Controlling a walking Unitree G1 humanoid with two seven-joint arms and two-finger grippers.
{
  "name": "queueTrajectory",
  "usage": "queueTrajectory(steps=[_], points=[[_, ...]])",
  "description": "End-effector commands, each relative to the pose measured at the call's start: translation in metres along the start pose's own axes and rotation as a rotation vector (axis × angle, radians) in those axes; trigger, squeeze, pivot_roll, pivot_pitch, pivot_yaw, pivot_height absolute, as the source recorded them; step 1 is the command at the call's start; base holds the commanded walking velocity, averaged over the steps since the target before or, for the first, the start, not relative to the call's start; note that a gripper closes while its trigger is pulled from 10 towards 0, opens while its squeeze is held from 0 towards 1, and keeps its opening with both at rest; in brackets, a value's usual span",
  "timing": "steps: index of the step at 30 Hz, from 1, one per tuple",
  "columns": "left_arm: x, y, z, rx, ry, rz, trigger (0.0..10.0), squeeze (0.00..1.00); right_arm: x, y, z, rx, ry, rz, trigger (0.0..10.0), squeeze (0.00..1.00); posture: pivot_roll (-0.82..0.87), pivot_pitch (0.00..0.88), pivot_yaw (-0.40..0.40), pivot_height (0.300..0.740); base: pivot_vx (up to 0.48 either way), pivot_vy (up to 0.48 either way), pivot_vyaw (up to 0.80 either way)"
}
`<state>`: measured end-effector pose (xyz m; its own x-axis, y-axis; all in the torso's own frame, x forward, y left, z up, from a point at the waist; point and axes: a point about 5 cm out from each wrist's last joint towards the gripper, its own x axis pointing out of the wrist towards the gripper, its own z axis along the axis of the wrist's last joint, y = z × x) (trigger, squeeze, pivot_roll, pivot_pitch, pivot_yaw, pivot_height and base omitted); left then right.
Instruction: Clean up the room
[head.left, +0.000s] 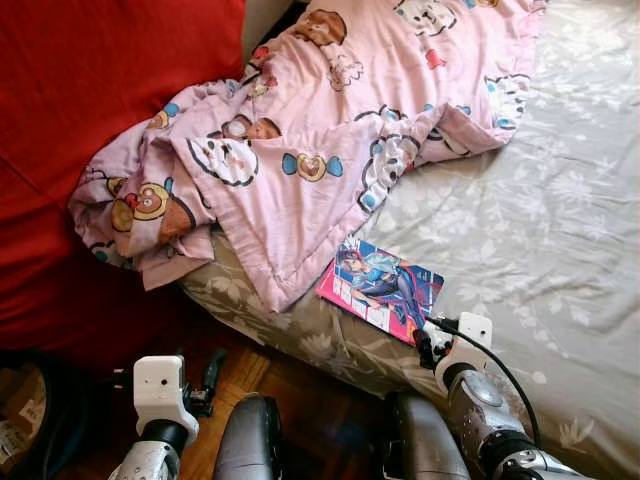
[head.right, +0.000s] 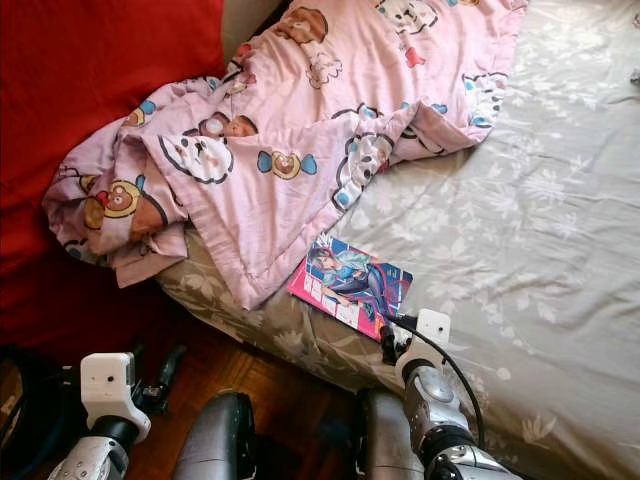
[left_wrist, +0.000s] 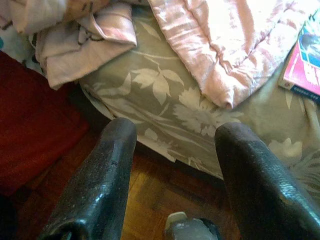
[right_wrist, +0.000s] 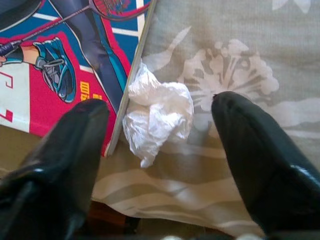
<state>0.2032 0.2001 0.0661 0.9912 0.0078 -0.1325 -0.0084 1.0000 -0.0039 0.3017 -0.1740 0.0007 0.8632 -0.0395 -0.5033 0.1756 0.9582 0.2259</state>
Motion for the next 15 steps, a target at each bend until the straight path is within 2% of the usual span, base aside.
queueTrajectory(steps=[1, 7, 8, 11, 12, 13, 14, 15], points=[[-0.0069, 0.0036, -0.0045, 0.001, 0.032, 0.005, 10.0, 0.00, -0.0023, -0.0025, -0.0102, 0.012, 0.035, -0.015, 10.0, 0.00, 0.12, 0.341, 0.048, 0.635, 0.000, 0.000, 0.00], [-0.0070, 0.0037, -0.0043, 0.004, 0.037, 0.004, 10.0, 0.00, -0.0022, -0.0017, -0.0104, 0.023, 0.034, -0.007, 10.0, 0.00, 0.13, 0.342, 0.052, 0.635, 0.000, 0.000, 0.00], [-0.0068, 0.0040, -0.0040, 0.005, 0.038, 0.004, 10.0, 0.00, -0.0024, -0.0009, -0.0114, 0.021, 0.039, -0.001, 9.5, 0.00, 0.13, 0.342, 0.052, 0.635, 0.000, 0.000, 0.00], [-0.0059, 0.0036, -0.0027, 0.007, 0.038, 0.005, 10.0, 0.00, -0.0028, -0.0006, -0.0132, 0.025, 0.042, -0.003, 10.0, 0.00, 0.13, 0.340, 0.054, 0.635, 0.000, 0.000, 0.00], [-0.0058, 0.0035, -0.0027, 0.007, 0.039, 0.004, 10.0, 0.00, -0.0029, -0.0006, -0.0134, 0.029, 0.041, -0.003, 3.4, 0.00, 0.13, 0.340, 0.054, 0.635, 0.000, 0.000, 0.00], [-0.0058, 0.0034, -0.0026, 0.007, 0.039, 0.004, 10.0, 0.00, -0.0030, -0.0006, -0.0136, 0.033, 0.041, -0.003, 3.4, 0.00, 0.13, 0.340, 0.054, 0.635, 0.000, 0.000, 0.00], [-0.0057, 0.0032, -0.0025, 0.007, 0.040, 0.003, 10.0, 0.00, -0.0030, -0.0006, -0.0137, 0.035, 0.040, -0.002, 1.7, 0.00, 0.13, 0.339, 0.054, 0.635, 0.000, 0.000, 0.00], [-0.0057, 0.0032, -0.0025, 0.007, 0.040, 0.003, 10.0, 0.00, -0.0030, -0.0006, -0.0137, 0.035, 0.041, -0.002, 1.7, 0.00, 0.13, 0.339, 0.055, 0.635, 0.000, 0.000, 0.00]])
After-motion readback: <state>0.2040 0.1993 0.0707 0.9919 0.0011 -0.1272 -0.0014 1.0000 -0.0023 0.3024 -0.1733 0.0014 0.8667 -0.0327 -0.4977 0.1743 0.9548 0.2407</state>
